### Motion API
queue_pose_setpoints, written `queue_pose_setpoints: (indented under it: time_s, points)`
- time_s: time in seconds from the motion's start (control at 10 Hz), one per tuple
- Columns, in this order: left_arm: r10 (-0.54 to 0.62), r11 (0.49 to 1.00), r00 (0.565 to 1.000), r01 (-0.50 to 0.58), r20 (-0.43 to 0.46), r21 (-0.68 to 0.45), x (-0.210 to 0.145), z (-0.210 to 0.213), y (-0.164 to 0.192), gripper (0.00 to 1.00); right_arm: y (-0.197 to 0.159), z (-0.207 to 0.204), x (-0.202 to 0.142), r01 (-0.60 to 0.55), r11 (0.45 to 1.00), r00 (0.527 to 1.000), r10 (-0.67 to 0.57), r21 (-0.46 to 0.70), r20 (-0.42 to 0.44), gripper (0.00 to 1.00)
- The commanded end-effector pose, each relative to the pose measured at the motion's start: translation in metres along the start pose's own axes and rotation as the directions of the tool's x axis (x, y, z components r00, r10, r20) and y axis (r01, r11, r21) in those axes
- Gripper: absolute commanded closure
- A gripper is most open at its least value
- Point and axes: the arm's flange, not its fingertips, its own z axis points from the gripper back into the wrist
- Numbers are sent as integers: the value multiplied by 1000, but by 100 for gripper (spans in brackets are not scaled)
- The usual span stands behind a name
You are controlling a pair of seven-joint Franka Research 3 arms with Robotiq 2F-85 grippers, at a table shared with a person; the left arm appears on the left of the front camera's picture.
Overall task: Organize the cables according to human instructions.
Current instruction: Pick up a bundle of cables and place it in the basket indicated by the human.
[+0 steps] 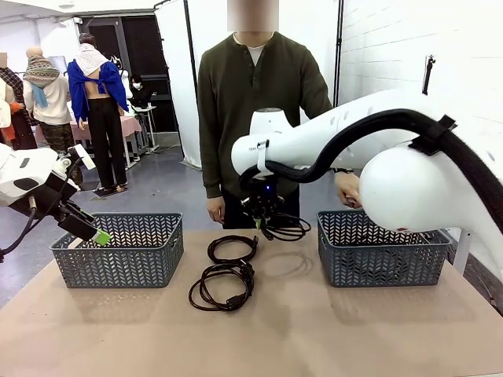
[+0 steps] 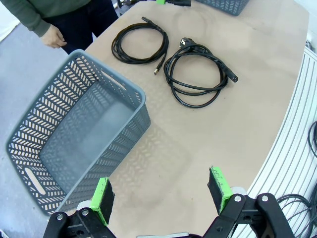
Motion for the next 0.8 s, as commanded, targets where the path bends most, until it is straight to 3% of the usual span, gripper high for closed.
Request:
queue_pose_setpoints:
  time_s: [0.0,0.2,0.4,0.6,0.7]
  points:
    - [4,1000,1000,-4,11,-9,-1,0,2,0,0,27,-8,-244,966,966,250,87,-68,100]
    - [4,1000,1000,-4,11,-9,-1,0,2,0,-3,58,-22,-482,874,871,485,57,-76,100]
    - [4,1000,1000,-4,11,-9,-1,0,2,0,-16,76,-34,-677,735,731,678,42,-80,100]
    - [4,1000,1000,-4,11,-9,-1,0,2,0,-30,86,-40,-796,597,592,802,96,-77,100]
    - [4,1000,1000,-4,11,-9,-1,0,2,0,-34,88,-42,-809,577,570,817,113,-88,100]
